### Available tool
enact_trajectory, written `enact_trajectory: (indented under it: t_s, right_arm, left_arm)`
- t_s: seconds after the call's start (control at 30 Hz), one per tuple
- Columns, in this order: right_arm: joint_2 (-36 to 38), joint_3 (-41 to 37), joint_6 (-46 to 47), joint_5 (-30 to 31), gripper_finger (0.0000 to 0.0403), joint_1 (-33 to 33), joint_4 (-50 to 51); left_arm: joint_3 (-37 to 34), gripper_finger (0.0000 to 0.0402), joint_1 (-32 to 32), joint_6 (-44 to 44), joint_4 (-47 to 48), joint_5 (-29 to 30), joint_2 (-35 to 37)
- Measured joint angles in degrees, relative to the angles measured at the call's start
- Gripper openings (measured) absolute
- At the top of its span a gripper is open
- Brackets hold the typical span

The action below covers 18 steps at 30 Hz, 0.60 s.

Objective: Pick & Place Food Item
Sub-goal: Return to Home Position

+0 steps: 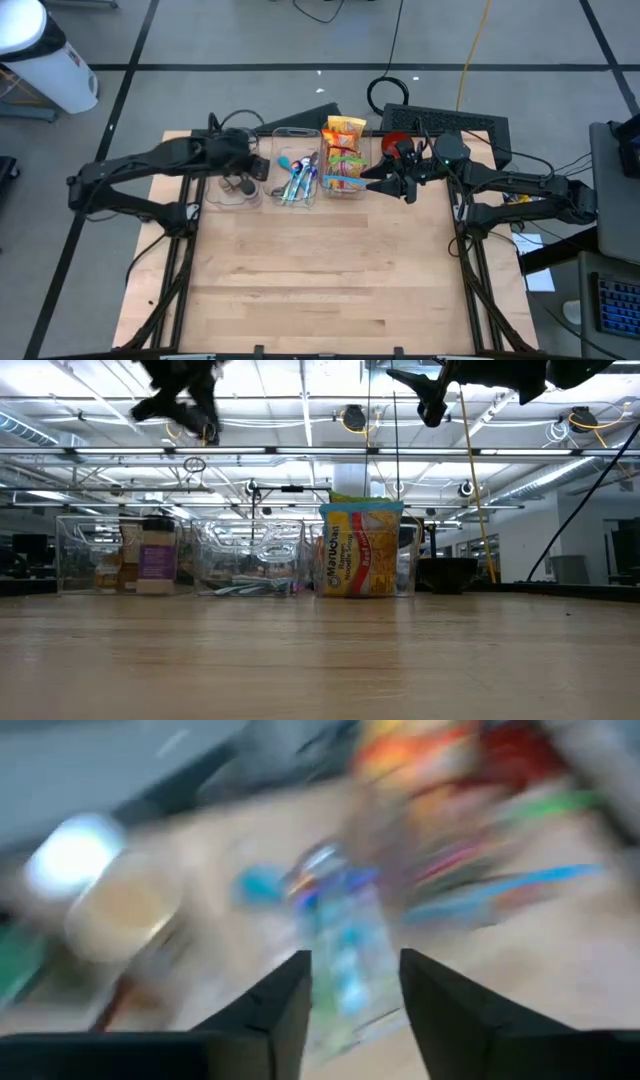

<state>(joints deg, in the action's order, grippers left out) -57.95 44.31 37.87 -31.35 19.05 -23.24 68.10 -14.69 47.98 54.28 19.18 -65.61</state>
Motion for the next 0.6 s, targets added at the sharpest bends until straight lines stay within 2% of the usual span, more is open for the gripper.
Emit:
enact_trajectory:
  t_s: [0.2, 0.3, 0.43, 0.6]
  right_arm:
    - [0.00, 0.00, 4.80, 1.78, 0.0265, -0.02, -0.06]
    - [0.01, 0.00, 3.23, 3.72, 0.0265, 0.00, -0.91]
    - [0.04, 0.00, 0.48, 4.76, 0.0265, 0.11, -2.42]
    - [0.61, 0.00, -1.09, 6.05, 0.0265, 1.82, -3.61]
  left_arm:
    - [-1.73, 0.0096, 4.13, -24.20, -30.26, -3.36, 7.66]
    - [-5.17, 0.0073, 4.64, -31.28, -40.75, -6.10, 11.41]
    - [-11.75, 0.0054, 3.93, -33.53, -45.01, -8.57, 19.45]
    - [-22.81, 0.0039, 3.01, -31.14, -48.04, -14.01, 30.72]
